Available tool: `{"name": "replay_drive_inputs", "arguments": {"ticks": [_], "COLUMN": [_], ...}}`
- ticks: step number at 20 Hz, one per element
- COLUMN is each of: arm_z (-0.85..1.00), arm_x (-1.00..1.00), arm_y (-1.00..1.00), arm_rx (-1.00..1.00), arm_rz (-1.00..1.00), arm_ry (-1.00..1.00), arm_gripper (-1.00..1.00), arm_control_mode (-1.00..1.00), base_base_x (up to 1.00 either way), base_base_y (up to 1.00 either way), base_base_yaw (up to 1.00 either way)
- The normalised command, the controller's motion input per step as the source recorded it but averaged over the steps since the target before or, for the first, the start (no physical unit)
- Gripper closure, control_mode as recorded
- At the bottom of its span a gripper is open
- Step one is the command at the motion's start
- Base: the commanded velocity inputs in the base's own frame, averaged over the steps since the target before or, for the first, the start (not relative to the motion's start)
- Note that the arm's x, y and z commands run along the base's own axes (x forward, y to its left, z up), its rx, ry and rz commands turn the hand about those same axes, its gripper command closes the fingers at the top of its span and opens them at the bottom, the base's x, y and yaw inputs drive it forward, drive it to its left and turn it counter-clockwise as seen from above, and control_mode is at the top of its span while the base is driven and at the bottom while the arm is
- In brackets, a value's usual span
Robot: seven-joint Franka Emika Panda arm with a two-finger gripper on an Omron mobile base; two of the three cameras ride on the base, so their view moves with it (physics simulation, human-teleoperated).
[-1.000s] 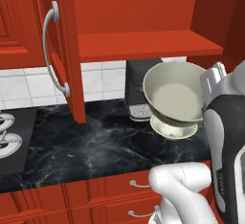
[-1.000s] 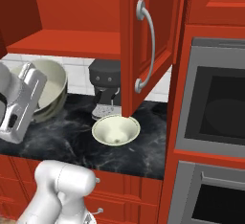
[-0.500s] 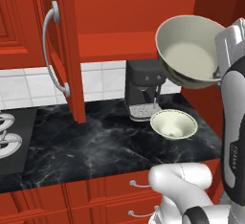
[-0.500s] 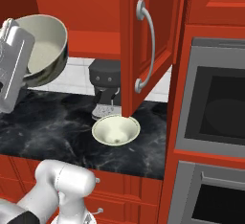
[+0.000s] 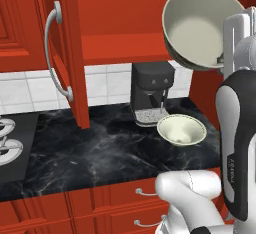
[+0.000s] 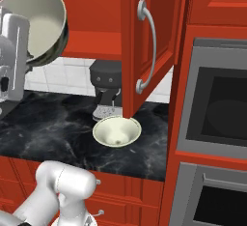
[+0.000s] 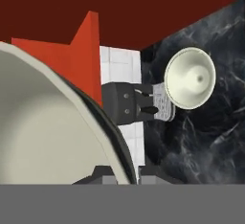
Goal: Open the cabinet. Pick the bowls from the counter and place them in the cabinet. Then close the cabinet.
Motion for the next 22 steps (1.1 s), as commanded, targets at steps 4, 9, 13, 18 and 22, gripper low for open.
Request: {"name": "replay_drive_inputs", "arguments": {"ticks": [4, 9, 13, 18, 22], "arm_z": [-0.06, -0.01, 0.00, 0.00, -0.01], "arm_x": [0.69, 0.69, 0.61, 0.44, 0.41], "arm_y": [0.04, 0.13, 0.26, 0.31, 0.29], "arm_rx": [0.02, 0.01, 0.00, 0.02, 0.00], "arm_rz": [0.03, 0.04, 0.00, 0.00, 0.00], "arm_ry": [-0.09, 0.05, 0.07, 0.14, 0.15], "arm_gripper": [1.00, 1.00, 1.00, 1.00, 1.00], "arm_control_mode": [-1.00, -1.00, -1.00, -1.00, -1.00], "base_base_x": [0.00, 0.00, 0.00, 0.00, 0.00], "base_base_y": [0.00, 0.00, 0.00, 0.00, 0.00], "base_base_yaw": [0.00, 0.00, 0.00, 0.00, 0.00]}}
